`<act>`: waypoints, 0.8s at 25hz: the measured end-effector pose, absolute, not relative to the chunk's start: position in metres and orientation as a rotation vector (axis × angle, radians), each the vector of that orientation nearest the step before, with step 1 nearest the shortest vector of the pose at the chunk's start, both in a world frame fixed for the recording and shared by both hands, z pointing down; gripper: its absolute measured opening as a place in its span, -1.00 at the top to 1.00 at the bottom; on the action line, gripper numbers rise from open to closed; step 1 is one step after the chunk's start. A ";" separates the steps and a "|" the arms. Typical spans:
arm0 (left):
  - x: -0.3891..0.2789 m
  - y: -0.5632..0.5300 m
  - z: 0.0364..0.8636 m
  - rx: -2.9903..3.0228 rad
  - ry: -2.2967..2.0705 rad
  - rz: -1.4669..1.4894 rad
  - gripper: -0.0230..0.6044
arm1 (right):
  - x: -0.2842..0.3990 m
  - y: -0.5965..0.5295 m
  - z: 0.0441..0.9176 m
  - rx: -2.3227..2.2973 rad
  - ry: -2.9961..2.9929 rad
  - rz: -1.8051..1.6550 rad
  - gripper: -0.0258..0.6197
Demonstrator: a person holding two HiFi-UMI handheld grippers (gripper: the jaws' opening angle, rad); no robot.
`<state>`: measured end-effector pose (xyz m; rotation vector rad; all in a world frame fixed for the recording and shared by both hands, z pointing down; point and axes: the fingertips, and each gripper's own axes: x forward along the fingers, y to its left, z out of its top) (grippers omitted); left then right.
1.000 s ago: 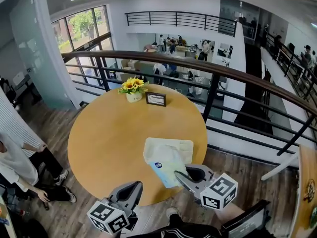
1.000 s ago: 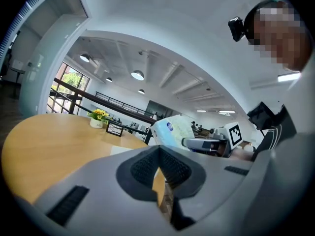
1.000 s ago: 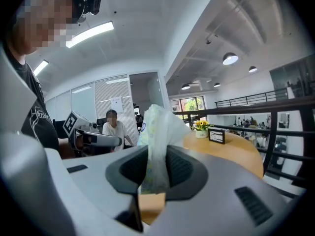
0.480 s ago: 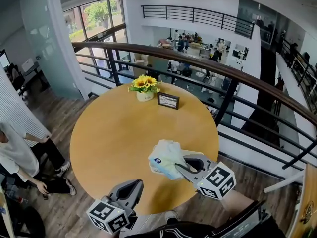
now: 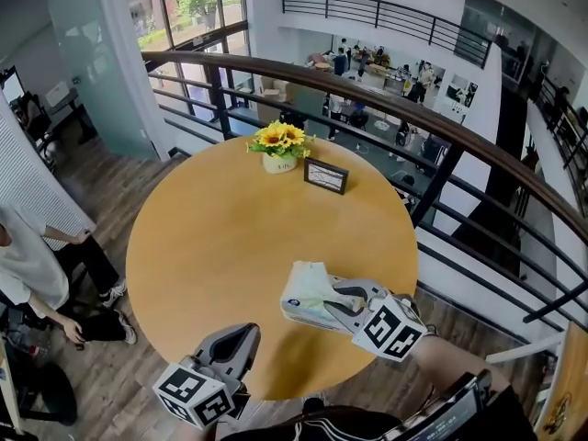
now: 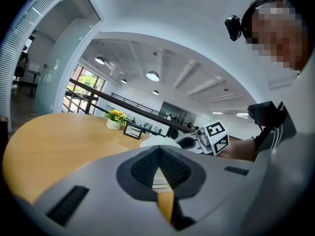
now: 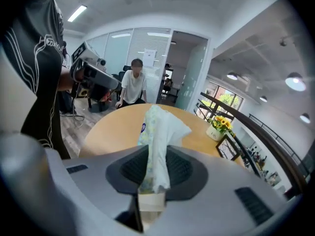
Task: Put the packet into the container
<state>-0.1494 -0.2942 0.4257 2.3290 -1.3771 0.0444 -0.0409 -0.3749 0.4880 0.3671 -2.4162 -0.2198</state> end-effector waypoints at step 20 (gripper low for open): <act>-0.176 -0.299 0.434 2.238 -1.485 0.015 0.91 | -0.045 -0.383 0.595 0.172 -2.086 -0.161 0.64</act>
